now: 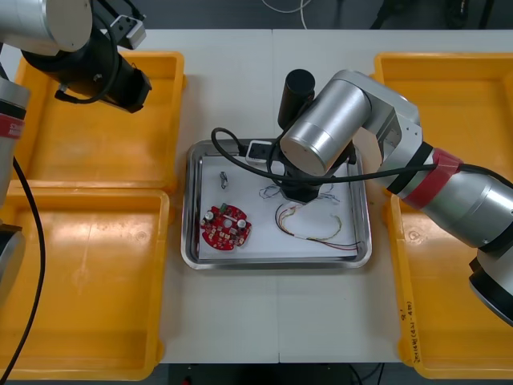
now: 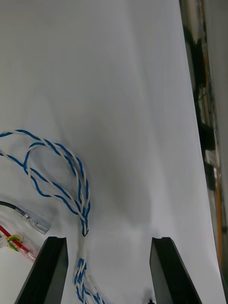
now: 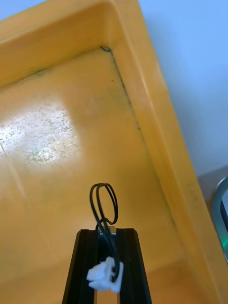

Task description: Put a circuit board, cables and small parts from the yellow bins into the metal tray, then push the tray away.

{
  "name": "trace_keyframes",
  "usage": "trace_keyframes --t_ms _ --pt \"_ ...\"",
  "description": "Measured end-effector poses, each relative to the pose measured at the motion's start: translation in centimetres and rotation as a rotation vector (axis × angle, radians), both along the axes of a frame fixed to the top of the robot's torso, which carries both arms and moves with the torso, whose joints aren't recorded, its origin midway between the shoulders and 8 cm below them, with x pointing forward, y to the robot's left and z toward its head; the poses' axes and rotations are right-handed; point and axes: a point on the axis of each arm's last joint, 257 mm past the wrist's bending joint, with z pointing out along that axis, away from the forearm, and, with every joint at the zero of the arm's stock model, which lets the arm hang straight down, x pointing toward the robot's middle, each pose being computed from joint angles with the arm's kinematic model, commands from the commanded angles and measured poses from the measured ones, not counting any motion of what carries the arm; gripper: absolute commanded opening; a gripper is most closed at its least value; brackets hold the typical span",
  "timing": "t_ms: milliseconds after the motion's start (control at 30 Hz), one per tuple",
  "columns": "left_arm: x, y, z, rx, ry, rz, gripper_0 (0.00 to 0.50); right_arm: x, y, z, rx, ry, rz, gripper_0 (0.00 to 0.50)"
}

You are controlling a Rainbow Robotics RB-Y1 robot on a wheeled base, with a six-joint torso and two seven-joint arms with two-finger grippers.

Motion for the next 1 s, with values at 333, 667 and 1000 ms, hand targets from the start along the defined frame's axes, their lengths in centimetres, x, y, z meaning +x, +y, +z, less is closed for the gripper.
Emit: trace_keyframes --t_ms 333,667,1000 --pt "-2.4 -4.0 1.9 -0.081 -0.013 0.091 0.0 -1.1 -1.3 0.7 -0.032 0.062 -0.035 0.5" --pt "-4.2 -6.7 1.8 -0.111 -0.053 0.087 0.0 -1.7 -4.0 7.6 -0.009 0.153 -0.158 0.5" --pt "-4.7 -7.4 1.3 -0.153 -0.043 0.143 0.0 -1.1 -5.4 13.6 0.048 0.055 -0.195 0.5"
